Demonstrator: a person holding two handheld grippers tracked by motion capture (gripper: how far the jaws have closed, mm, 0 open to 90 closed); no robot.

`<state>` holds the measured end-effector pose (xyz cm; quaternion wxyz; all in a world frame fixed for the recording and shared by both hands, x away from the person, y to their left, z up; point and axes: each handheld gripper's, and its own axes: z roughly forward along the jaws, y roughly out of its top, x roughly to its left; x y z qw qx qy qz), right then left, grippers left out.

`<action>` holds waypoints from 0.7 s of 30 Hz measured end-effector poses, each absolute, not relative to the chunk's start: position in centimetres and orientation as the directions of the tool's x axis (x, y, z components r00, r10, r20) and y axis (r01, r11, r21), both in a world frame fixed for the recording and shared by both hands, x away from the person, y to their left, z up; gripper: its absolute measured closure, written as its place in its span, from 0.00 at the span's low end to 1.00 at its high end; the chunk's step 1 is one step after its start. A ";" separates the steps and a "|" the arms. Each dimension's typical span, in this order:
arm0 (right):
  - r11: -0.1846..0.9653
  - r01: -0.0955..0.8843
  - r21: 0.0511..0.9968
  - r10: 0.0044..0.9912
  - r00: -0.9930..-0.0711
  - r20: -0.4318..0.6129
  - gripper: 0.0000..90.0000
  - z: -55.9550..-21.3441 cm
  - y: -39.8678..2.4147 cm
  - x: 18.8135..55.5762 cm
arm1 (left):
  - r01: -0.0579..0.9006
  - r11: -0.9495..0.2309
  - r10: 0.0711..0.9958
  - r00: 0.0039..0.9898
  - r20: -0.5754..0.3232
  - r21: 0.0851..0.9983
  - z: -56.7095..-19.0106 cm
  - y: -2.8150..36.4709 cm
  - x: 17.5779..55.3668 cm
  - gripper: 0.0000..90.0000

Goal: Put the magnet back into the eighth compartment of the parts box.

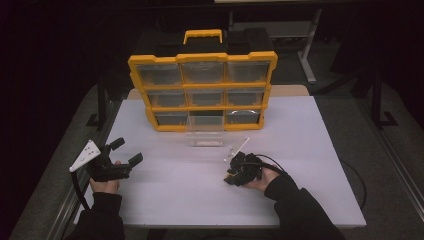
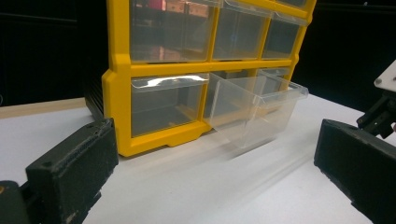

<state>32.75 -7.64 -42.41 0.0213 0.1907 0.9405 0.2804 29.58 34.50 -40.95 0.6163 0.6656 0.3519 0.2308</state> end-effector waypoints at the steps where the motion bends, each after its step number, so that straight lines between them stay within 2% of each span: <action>1: 0.769 0.347 0.538 0.370 -0.926 0.068 0.68 -42.3 -7.7 32.8 | 0.183 0.007 0.753 0.646 -0.126 0.983 -40.9 34.5 29.6 0.00; 21: 0.746 0.368 0.555 0.377 -0.920 0.103 0.68 -39.9 -8.0 33.4 | 0.176 0.013 0.753 0.646 -0.126 0.984 -40.9 34.5 29.5 0.00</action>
